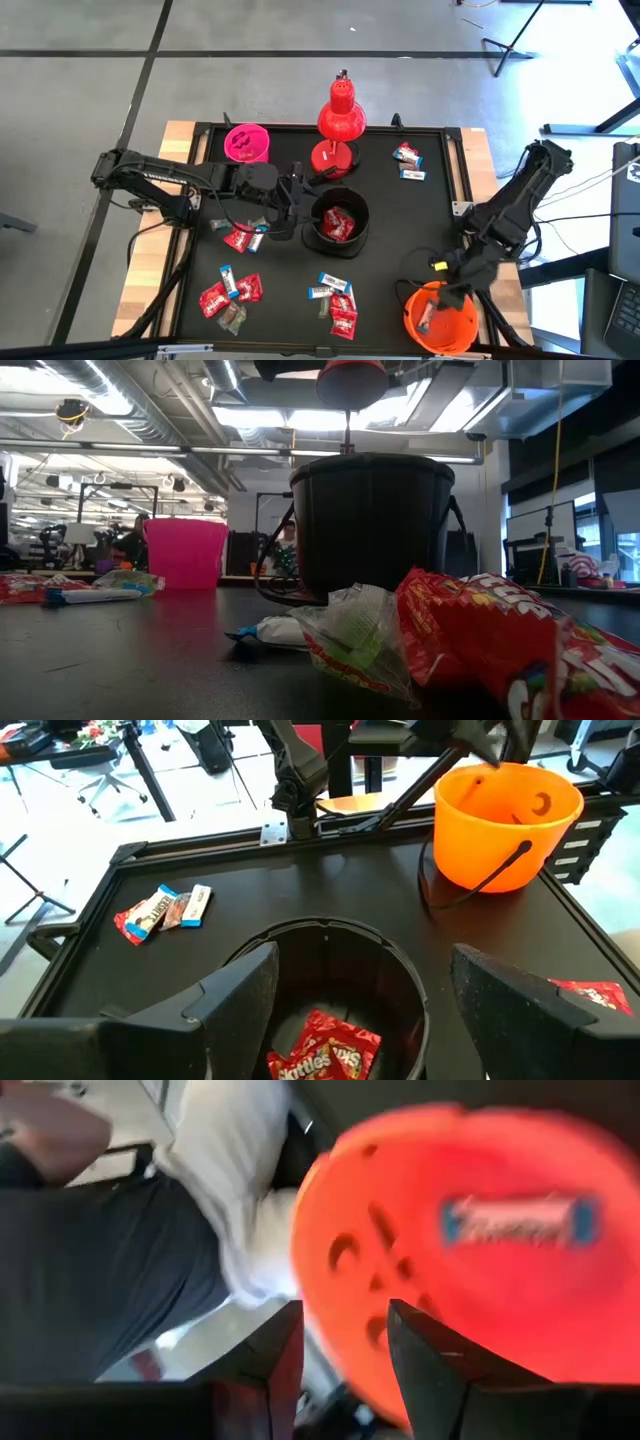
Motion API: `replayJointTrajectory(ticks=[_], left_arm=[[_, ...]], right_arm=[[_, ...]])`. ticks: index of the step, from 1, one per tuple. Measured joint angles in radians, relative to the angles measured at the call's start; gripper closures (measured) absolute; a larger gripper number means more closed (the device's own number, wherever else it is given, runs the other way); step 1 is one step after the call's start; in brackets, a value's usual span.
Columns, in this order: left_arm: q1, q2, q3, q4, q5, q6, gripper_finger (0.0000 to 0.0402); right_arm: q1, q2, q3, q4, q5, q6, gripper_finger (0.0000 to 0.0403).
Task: Organize candy in baskets
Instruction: Adjust the orange bucket
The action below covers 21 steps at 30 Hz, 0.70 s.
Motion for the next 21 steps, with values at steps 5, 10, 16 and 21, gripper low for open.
replayJointTrajectory(ticks=[5,10,16,21], left_arm=[[0.000,0.000,0.000,0.000,-0.005,0.000,0.0117],[0.000,0.000,0.000,0.000,-0.005,0.000,0.0117],[0.000,0.000,0.000,0.000,-0.006,0.000,0.0117],[0.001,0.000,0.000,0.000,-0.007,0.008,0.0117]], right_arm=[[-0.150,-0.027,0.000,-0.109,0.061,-0.253,0.0272],[-0.358,-0.055,0.000,-0.260,0.158,-0.483,0.0276],[-0.553,-0.050,0.000,-0.457,-0.008,-0.678,0.0276],[-0.551,-0.050,0.000,-0.457,-0.121,-0.794,0.0276]])
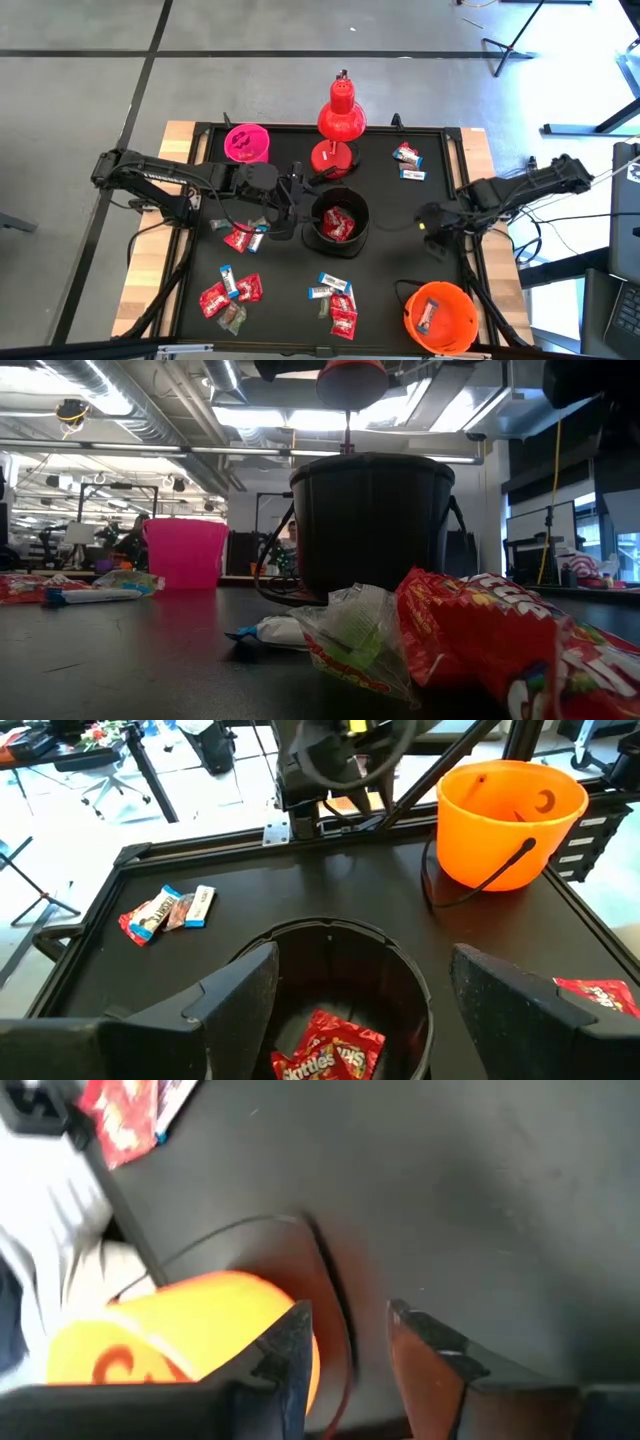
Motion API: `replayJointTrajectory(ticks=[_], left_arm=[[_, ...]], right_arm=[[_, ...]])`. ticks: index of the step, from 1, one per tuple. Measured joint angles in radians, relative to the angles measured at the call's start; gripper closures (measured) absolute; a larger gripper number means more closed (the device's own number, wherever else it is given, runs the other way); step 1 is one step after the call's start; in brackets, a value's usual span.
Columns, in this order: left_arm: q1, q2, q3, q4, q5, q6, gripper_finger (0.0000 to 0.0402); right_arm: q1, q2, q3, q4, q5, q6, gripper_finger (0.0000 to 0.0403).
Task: Organize candy in baskets
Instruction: Adjust the orange bucket
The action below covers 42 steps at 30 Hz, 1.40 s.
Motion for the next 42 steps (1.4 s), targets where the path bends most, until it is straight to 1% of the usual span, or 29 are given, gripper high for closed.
replayJointTrajectory(ticks=[4,8,11,14,20,22,24,28,31,34,37,39,42], left_arm=[[0.000,0.000,0.000,0.000,-0.037,-0.001,0.0117],[0.000,0.000,0.000,0.000,-0.049,-0.007,0.0117],[0.000,0.000,0.000,0.000,-0.049,-0.008,0.0117],[0.000,0.000,0.000,0.001,-0.066,-0.008,0.0117],[0.000,0.000,0.000,0.001,-0.079,-0.028,0.0117],[0.000,0.000,0.000,0.002,-0.079,-0.033,0.0117],[0.000,0.000,0.000,0.002,-0.079,-0.035,0.0117],[0.000,0.000,0.000,0.002,-0.079,-0.035,0.0117],[0.000,0.000,0.000,0.002,-0.079,-0.040,0.0117],[0.000,0.000,0.000,0.002,-0.079,-0.055,0.0117],[0.000,0.000,0.000,0.002,-0.079,-0.061,0.0117],[-0.002,0.000,0.000,0.002,-0.079,-0.062,0.0117],[-0.004,0.000,0.000,0.002,-0.079,-0.061,0.0117]], right_arm=[[0.064,0.000,0.000,0.002,-0.040,-0.021,0.0276],[0.154,0.000,0.000,0.002,-0.030,0.063,0.0276],[0.244,0.016,0.004,0.006,0.011,0.135,0.0276],[0.320,0.052,0.055,-0.006,0.068,0.180,0.0276],[0.425,0.187,0.221,-0.076,0.229,0.161,0.0276],[0.456,0.238,0.247,-0.076,0.251,0.143,0.0276],[0.482,0.291,0.257,-0.075,0.250,0.122,0.0276],[0.508,0.379,0.261,-0.078,0.210,0.086,0.0276],[0.506,0.415,0.261,-0.078,0.188,0.084,0.0276],[0.504,0.426,0.261,-0.081,0.196,0.084,0.0276],[0.504,0.426,0.262,-0.110,0.227,0.084,0.0280],[0.504,0.426,0.262,-0.144,0.244,0.084,0.0296],[0.504,0.426,0.262,-0.208,0.270,0.083,0.0342]])
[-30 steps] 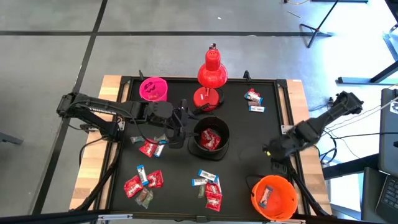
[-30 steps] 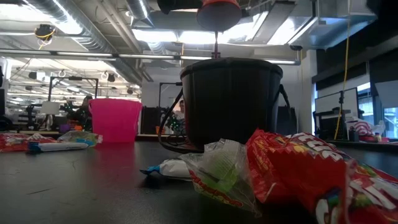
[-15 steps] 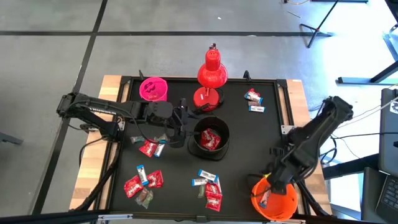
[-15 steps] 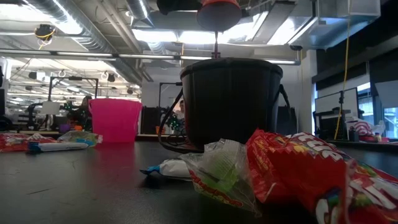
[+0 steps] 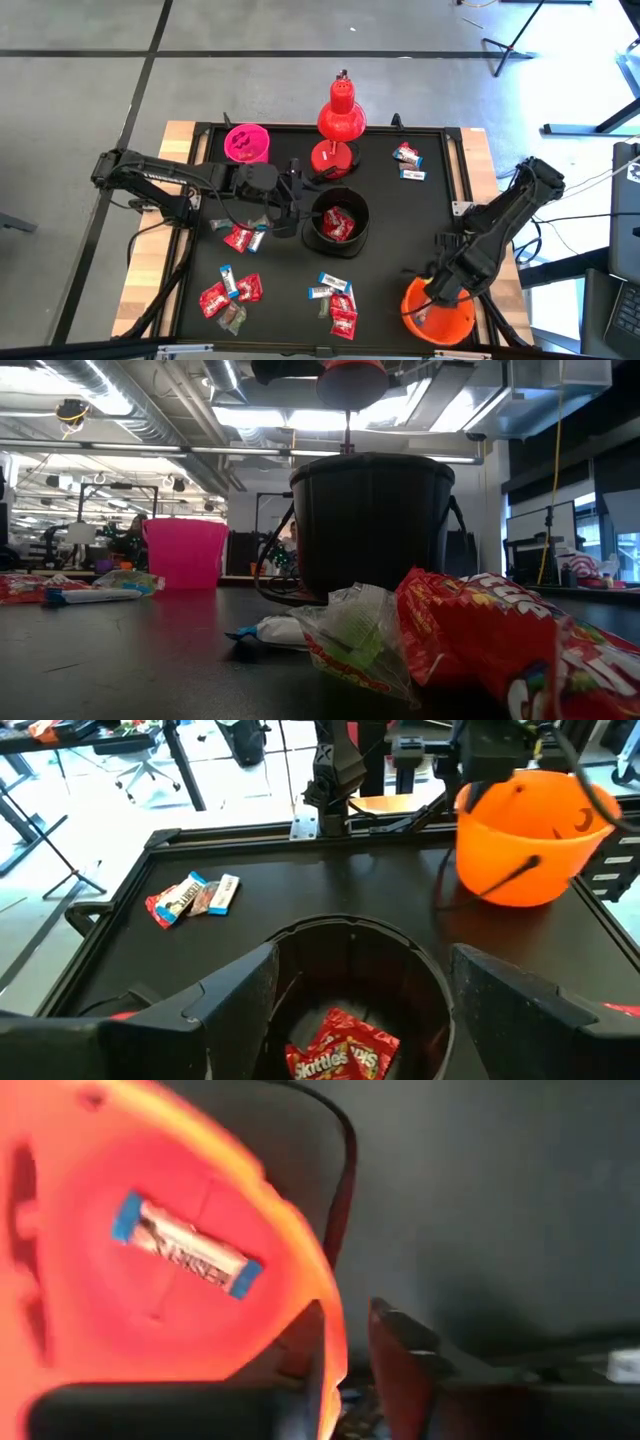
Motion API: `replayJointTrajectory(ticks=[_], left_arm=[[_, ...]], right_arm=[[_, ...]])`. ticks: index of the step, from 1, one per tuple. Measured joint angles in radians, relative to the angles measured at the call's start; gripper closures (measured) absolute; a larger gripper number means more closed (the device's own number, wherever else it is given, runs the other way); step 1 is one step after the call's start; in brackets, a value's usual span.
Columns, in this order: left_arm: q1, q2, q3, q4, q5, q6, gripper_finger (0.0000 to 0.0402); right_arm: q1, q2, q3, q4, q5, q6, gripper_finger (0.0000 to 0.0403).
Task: Organize candy in baskets
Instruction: Adjust the orange bucket
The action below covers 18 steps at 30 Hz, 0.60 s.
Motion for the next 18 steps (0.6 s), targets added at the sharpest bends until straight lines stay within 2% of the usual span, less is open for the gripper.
replayJointTrajectory(ticks=[2,4,13,18], left_arm=[[0.000,0.000,0.000,0.000,0.000,0.000,0.0117],[0.000,0.000,0.000,0.000,0.000,0.000,0.0117],[0.000,0.000,0.000,-0.002,0.000,0.000,0.0117],[0.000,0.000,0.000,-0.004,0.000,0.000,0.0117]], right_arm=[[-0.002,0.000,0.000,-0.031,0.012,-0.003,0.0381],[-0.016,-0.001,0.000,-0.035,0.017,-0.010,0.0393],[-0.136,-0.031,0.000,-0.057,0.153,-0.085,0.0394],[-0.218,-0.035,0.000,-0.065,0.145,-0.129,0.0382]])
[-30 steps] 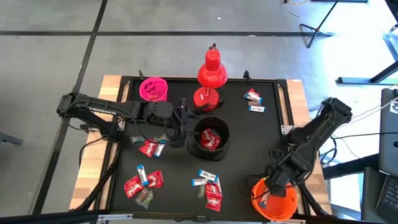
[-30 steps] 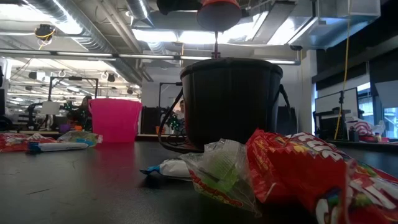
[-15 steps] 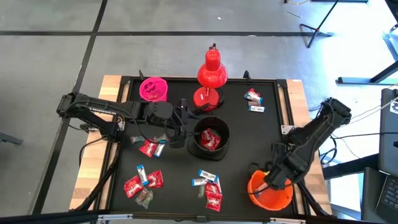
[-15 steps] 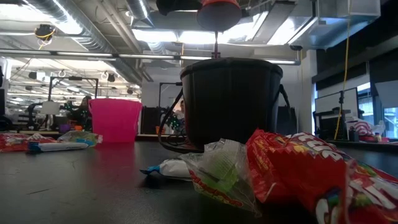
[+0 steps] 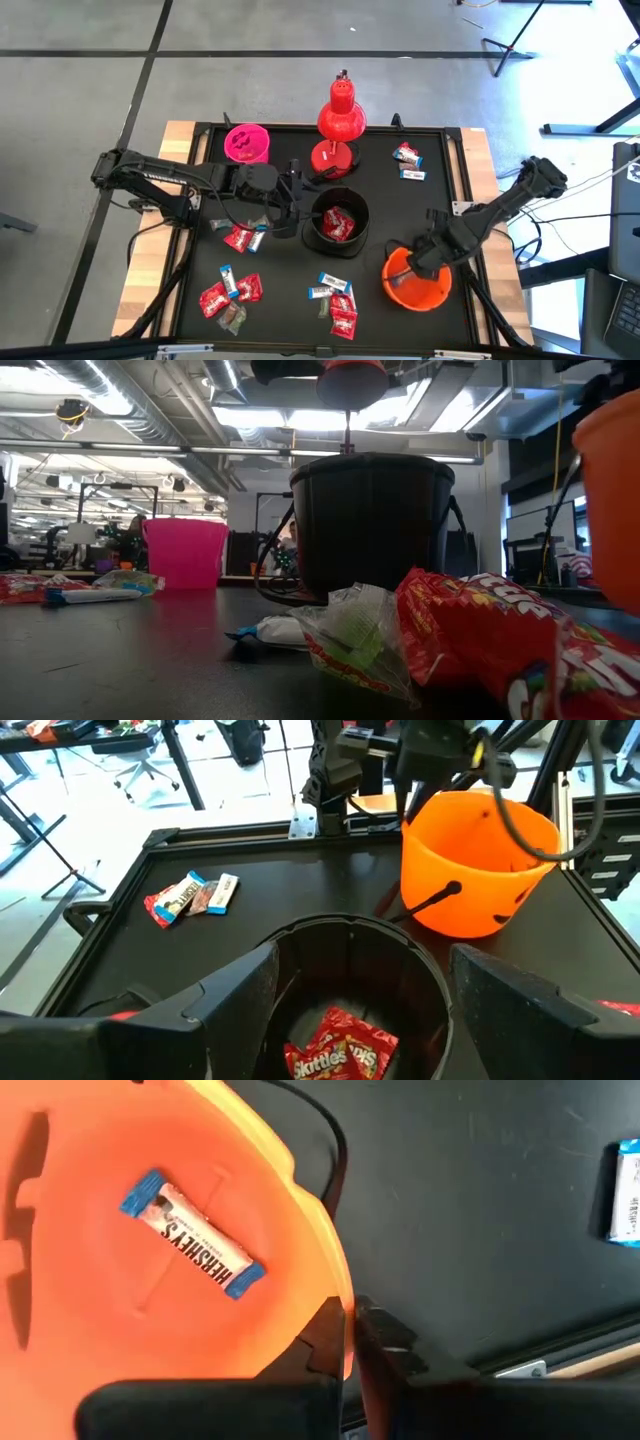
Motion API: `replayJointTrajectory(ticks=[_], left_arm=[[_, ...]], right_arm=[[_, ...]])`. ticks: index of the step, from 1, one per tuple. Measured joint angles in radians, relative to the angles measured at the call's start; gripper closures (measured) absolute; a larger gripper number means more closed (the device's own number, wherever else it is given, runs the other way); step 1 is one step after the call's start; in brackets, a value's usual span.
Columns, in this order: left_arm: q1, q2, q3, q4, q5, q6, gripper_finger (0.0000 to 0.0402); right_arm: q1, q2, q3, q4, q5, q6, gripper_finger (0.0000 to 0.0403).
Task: Organize candy in baskets
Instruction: Adjust the orange bucket, then put the white chocolate into the orange bucket
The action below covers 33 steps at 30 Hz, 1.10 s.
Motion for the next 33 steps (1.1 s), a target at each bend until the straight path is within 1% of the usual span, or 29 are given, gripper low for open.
replayJointTrajectory(ticks=[3,6,10,14,16,18,20,22,24,25,26,29,33], left_arm=[[0.000,0.000,0.000,-0.008,0.000,0.000,0.0117],[0.000,0.002,0.000,-0.013,0.000,0.000,0.0117],[0.000,0.012,0.000,-0.029,0.000,0.001,0.0117],[0.000,0.025,0.000,-0.043,0.000,0.005,0.0117],[0.000,0.033,0.000,-0.033,0.000,0.008,0.0117],[-0.003,0.036,0.000,-0.033,0.001,0.007,0.0117],[-0.012,0.035,0.000,-0.021,0.000,0.008,0.0117],[-0.022,0.034,0.000,-0.019,-0.005,0.018,0.0117],[-0.031,0.035,0.000,-0.021,-0.013,0.028,0.0117],[-0.034,0.035,0.000,-0.022,-0.017,0.032,0.0117],[-0.036,0.035,0.000,-0.021,-0.018,0.034,0.0117],[-0.036,0.034,0.000,-0.021,-0.018,0.034,0.0117],[-0.042,0.034,0.000,-0.021,-0.019,0.038,0.0117]], right_arm=[[-0.028,0.000,0.000,-0.002,-0.046,-0.032,0.0370],[-0.039,0.000,0.000,-0.004,-0.083,-0.051,0.0345],[-0.038,-0.013,0.000,-0.035,-0.087,-0.054,0.0293],[-0.037,-0.039,0.013,-0.083,-0.092,-0.020,0.0239],[-0.037,-0.055,0.041,-0.101,-0.068,-0.003,0.0218],[-0.037,-0.076,0.075,-0.125,0.007,0.017,0.0202],[-0.037,-0.104,0.107,-0.125,0.113,0.024,0.0194],[-0.037,-0.137,0.119,-0.114,0.261,0.034,0.0190],[-0.043,-0.166,0.114,-0.118,0.430,0.074,0.0190],[-0.059,-0.177,0.107,-0.128,0.495,0.096,0.0190],[-0.082,-0.188,0.097,-0.137,0.537,0.107,0.0190],[-0.186,-0.214,0.053,-0.146,0.581,0.137,0.0189],[-0.347,-0.237,-0.024,-0.123,0.595,0.142,0.0189]])
